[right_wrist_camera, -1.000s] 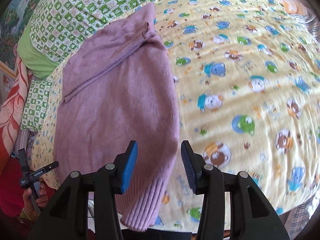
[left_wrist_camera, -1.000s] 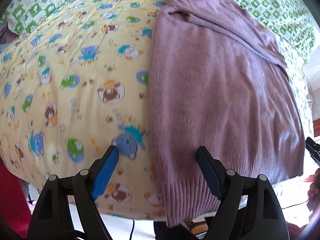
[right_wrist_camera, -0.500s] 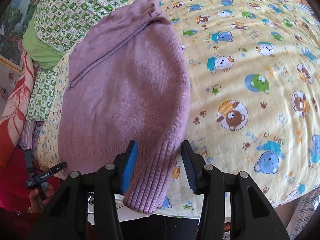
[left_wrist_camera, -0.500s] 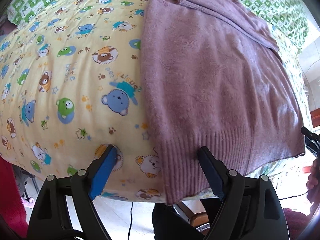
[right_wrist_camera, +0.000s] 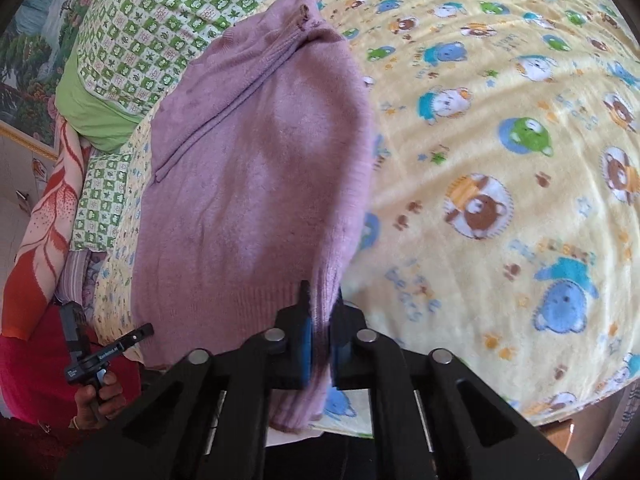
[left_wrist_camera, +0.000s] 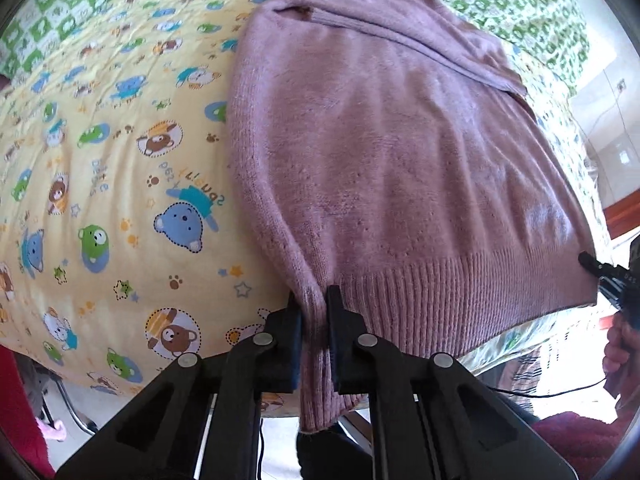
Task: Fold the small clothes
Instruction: 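Grasp the ribbed hem with both grippers and lift it toward the collar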
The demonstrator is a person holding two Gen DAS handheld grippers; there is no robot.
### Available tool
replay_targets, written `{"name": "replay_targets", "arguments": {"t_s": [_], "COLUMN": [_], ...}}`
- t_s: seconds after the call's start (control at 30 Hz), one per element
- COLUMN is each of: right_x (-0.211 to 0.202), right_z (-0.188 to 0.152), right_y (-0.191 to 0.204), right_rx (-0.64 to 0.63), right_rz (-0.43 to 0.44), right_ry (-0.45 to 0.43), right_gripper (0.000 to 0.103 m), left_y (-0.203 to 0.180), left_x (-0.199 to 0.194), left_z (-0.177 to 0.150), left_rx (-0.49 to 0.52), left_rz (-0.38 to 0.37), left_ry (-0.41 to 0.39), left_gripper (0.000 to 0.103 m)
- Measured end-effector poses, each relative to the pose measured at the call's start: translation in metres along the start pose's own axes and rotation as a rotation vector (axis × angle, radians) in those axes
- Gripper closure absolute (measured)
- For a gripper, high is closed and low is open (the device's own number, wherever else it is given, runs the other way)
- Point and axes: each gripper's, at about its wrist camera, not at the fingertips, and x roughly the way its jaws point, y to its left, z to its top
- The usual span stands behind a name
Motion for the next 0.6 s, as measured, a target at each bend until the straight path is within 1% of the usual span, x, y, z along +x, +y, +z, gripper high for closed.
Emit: {"name": "replay_targets", "arguments": {"t_s": [0.07, 0.13, 0.2, 0.27, 0.37, 0.53, 0.6], "right_x": [-0.008, -0.010, -0.011, -0.015, -0.021, -0.031, -0.032], "right_z": [-0.004, -0.006, -0.004, 0.000, 0.010, 0.035, 0.049], "right_y": [-0.006, -0.012, -0.012, -0.008, 0.006, 0.028, 0.036], "right_rx": [-0.005, 0.012, 0.035, 0.054, 0.036, 0.014, 0.010], "right_rz": [0.015, 0.030, 0.055, 0.105, 0.151, 0.205, 0.230], "right_ry": [-0.005, -0.002, -0.011, -0.029, -0.052, -0.091, -0.112], "right_gripper": [0.096, 0.097, 0.097, 0.097, 0.097, 0.097, 0.097], "left_y": [-0.001, 0.000, 0.006, 0.011, 0.011, 0.005, 0.002], "left_x": [0.000, -0.002, -0.009, -0.019, -0.035, -0.054, -0.058], "left_z": [-0.001, 0.001, 0.002, 0.005, 0.014, 0.044, 0.064], "left_rx": [0.006, -0.006, -0.034, -0.053, -0.051, -0.061, -0.070], "left_rz": [0.002, -0.013, -0.050, -0.086, -0.116, -0.152, -0.169], "left_ry": [-0.006, -0.008, -0.019, -0.043, -0.082, -0.163, -0.196], "left_gripper": [0.096, 0.096, 0.097, 0.097, 0.097, 0.098, 0.098]}}
